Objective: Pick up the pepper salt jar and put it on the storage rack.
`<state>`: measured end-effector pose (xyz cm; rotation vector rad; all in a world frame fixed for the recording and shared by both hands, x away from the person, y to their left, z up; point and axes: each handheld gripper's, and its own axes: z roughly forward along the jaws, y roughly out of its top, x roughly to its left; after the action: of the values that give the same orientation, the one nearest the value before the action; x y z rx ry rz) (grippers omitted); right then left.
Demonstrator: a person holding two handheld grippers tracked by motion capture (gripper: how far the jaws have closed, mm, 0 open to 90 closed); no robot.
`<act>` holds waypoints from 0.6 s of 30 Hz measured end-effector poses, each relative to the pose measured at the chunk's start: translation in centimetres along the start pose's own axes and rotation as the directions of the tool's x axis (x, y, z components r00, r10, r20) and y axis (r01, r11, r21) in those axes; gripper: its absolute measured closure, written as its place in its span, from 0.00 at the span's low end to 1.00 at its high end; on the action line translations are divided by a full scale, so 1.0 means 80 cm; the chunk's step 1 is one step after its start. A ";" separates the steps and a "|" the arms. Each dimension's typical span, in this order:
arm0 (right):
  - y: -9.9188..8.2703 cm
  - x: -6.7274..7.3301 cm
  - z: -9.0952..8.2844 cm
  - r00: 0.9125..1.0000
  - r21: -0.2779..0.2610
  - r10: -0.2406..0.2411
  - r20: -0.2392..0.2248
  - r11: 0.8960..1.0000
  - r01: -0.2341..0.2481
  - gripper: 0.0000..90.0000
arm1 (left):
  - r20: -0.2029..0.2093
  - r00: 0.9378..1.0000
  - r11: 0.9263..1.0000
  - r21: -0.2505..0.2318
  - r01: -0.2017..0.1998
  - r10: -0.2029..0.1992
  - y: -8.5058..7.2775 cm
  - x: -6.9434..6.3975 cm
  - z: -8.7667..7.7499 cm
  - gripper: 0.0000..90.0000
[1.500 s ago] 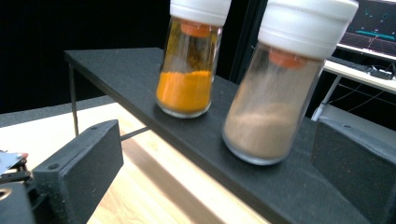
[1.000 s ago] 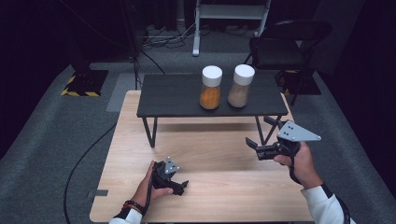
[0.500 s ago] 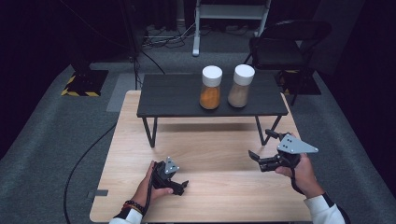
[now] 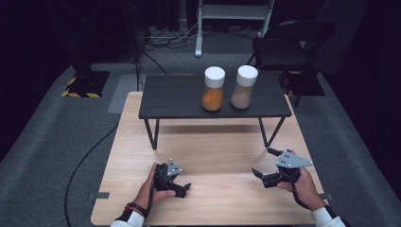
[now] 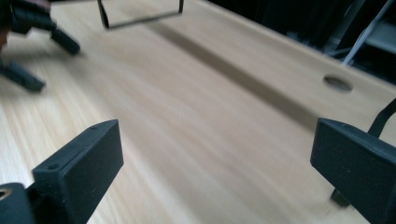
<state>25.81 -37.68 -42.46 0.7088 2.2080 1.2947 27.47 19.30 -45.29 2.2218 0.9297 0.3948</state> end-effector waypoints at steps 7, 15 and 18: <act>-0.012 0.000 0.011 0.999 0.110 -0.034 -0.012 0.993 0.035 0.02 | 0.002 1.000 1.000 0.000 -0.002 0.002 0.001 0.000 0.001 0.00; -0.017 -0.005 0.031 0.998 0.229 -0.037 -0.055 0.972 0.048 0.02 | 0.000 1.000 1.000 -0.001 -0.002 0.002 0.001 0.000 0.001 0.00; -0.015 -0.005 0.039 0.997 0.277 -0.050 -0.067 0.959 0.066 0.02 | -0.003 1.000 1.000 0.000 -0.001 0.001 0.001 -0.001 0.001 0.01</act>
<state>27.85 -36.40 -44.82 0.7088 2.4701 0.9971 27.46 19.17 -45.30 2.2218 0.9306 0.3991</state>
